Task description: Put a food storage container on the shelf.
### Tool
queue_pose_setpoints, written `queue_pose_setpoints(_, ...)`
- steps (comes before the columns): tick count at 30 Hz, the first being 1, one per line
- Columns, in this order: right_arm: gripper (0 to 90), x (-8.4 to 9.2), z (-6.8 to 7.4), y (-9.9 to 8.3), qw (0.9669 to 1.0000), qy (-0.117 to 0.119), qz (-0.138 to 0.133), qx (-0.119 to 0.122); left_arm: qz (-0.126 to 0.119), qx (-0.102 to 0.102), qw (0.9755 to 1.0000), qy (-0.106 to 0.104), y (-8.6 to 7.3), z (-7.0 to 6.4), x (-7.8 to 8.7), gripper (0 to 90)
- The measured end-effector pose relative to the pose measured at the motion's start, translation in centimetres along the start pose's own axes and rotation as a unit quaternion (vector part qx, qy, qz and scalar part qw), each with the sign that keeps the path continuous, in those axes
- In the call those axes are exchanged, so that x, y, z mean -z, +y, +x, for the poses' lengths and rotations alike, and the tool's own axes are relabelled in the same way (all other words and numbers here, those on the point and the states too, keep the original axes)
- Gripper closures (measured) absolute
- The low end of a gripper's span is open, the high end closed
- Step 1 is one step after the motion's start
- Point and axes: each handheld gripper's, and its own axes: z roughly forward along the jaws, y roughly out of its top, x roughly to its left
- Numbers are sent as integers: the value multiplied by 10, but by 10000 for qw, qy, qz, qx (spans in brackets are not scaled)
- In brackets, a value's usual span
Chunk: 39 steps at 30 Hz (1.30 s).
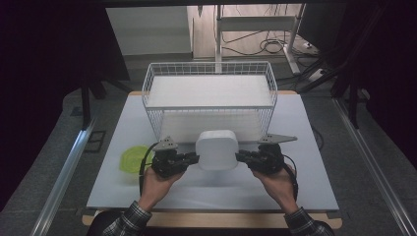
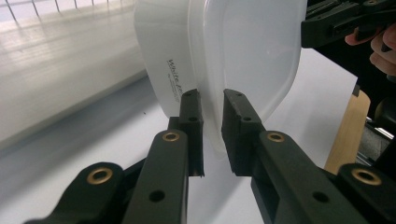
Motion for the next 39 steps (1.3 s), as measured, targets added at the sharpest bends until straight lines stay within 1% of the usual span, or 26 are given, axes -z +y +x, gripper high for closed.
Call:
queue_pose_setpoints(5, 797, 5, 5, 15, 9997, 74, -185, 112, -86, -18, 9999, 52, 11, 0, 11, 793)
queue_pose_setpoints(6, 797, 6, 7, 19, 9996, 72, -220, 146, -116, 1, 9999, 65, 12, 0, 12, 792)
queue_pose_setpoints(8, 798, 8, 9, 25, 9994, 68, -262, 194, -166, -25, 9998, 90, 17, 0, 17, 791)
queue_pose_setpoints(9, 798, 10, 12, 34, 9992, 56, -316, 252, -207, -40, 9997, 111, 22, 0, 21, 790)
queue_pose_setpoints(10, 798, 10, 12, 34, 9992, 56, -316, 252, -207, -40, 9997, 111, 22, 0, 21, 789)
queue_pose_setpoints(13, 799, 14, 16, 46, 9987, 62, -396, 322, -300, -56, 9994, 148, 30, 0, 28, 789)
queue_pose_setpoints(21, 798, 19, 23, 70, 9972, 84, -602, 440, -475, -219, 9982, 306, 53, -2, 47, 789)
queue_pose_setpoints(25, 798, 24, 26, 82, 9961, 82, -712, 514, -569, -296, 9974, 328, 64, -4, 55, 789)
queue_pose_setpoints(29, 797, 27, 27, 92, 9952, 69, -801, 553, -669, -336, 9965, 372, 75, -5, 62, 790)
queue_pose_setpoints(33, 794, 29, 27, 104, 9945, 51, -898, 542, -773, -356, 9956, 401, 89, -4, 68, 791)
queue_pose_setpoints(35, 793, 30, 27, 111, 9937, 30, -975, 552, -809, -375, 9951, 416, 96, -3, 71, 792)
queue_pose_setpoints(39, 792, 30, 25, 123, 9932, 42, -1047, 510, -874, -352, 9947, 407, 110, 2, 76, 793)
